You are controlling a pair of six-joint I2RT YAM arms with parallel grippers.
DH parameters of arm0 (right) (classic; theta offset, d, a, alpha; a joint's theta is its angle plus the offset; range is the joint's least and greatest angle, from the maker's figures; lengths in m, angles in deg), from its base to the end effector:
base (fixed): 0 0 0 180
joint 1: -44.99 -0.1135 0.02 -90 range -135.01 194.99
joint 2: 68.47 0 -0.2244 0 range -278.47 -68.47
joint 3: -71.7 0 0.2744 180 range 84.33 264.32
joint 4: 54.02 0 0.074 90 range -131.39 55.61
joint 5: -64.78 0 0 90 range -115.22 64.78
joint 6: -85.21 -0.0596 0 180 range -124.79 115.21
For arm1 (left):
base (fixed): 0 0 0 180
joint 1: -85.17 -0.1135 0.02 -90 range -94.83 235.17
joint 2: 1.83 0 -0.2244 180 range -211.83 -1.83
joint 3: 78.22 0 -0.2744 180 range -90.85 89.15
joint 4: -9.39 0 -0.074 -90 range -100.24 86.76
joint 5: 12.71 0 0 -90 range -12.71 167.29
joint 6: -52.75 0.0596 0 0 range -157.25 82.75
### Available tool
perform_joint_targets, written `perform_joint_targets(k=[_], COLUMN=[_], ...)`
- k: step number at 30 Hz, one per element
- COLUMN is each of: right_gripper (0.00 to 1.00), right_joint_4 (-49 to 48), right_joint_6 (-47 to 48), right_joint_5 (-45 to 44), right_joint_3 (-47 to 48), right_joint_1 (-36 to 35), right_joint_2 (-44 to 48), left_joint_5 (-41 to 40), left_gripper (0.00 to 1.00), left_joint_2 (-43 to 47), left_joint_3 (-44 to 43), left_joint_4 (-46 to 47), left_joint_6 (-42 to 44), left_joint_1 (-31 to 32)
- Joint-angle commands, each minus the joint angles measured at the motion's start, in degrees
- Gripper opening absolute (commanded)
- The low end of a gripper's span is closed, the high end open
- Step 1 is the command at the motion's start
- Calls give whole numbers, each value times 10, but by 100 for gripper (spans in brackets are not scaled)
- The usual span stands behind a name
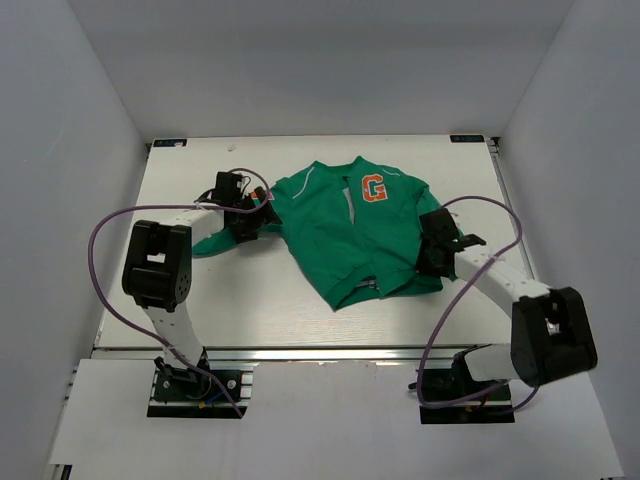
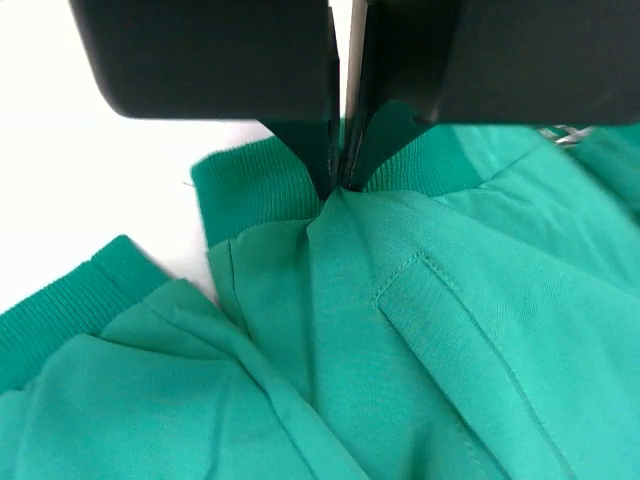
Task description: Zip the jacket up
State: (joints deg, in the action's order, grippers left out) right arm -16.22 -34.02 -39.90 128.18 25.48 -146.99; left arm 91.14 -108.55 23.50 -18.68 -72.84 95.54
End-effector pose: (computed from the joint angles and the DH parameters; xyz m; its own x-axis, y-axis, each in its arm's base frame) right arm 0.2839 0.0846 0.1166 -0.8104 0.2140 -0.5454 0.2208 0.9738 0.0541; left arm 0.3895 -0.0858 0.0878 -0.8444 -0.4199 -0.3325 -0.2296 0.8447 -0.4835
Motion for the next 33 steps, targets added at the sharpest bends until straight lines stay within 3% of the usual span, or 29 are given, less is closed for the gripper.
perform_joint_targets(k=[1, 2, 3, 4, 7, 8, 12, 13, 14, 15, 17, 27, 29, 30, 33], right_gripper=[0, 2, 21, 26, 36, 37, 58, 60, 71, 75, 76, 70, 55, 31, 5], right_joint_4=[31, 21, 16, 4, -6, -14, -24, -27, -33, -31, -27, -72, -66, -66, -54], right_joint_6=[36, 51, 86, 98, 110, 111, 123, 131, 145, 153, 160, 87, 83, 81, 71], right_joint_5=[14, 36, 88, 118, 183, 188, 210, 214, 225, 232, 219, 156, 150, 150, 110], right_joint_3=[-12, -17, -20, -23, -32, -35, -20, -18, -11, -3, 20, 119, 130, 131, 147], right_joint_1=[15, 15, 14, 14, 12, 10, -18, -25, -32, -40, -97, -163, -178, -202, -267], right_joint_2=[60, 71, 91, 99, 136, 147, 188, 188, 182, 174, 139, -89, -109, -109, -102], left_joint_5=[-119, -119, -113, -87, -17, -15, -39, -35, -15, -5, -1, -124, -155, -163, -175], left_gripper=[98, 98, 98, 98, 98, 98, 98, 98, 98, 98, 98, 98, 98, 98, 98], left_joint_2=[6, 13, 20, 40, 78, 103, 150, 162, 190, 206, 252, 397, 430, 439, 468], left_joint_3=[12, 15, 17, 21, 40, 41, 16, 15, 24, 33, 58, 86, 84, 84, 81], left_joint_4=[-96, -98, -100, -94, -71, -74, -133, -145, -145, -144, -147, -260, -281, -290, -294], left_joint_6=[15, 14, 10, 9, 5, 2, 0, 0, 0, -2, -4, -11, -16, -18, -18], left_joint_1=[-11, -11, -11, -12, -4, 16, 84, 92, 99, 100, 100, 100, 100, 100, 100])
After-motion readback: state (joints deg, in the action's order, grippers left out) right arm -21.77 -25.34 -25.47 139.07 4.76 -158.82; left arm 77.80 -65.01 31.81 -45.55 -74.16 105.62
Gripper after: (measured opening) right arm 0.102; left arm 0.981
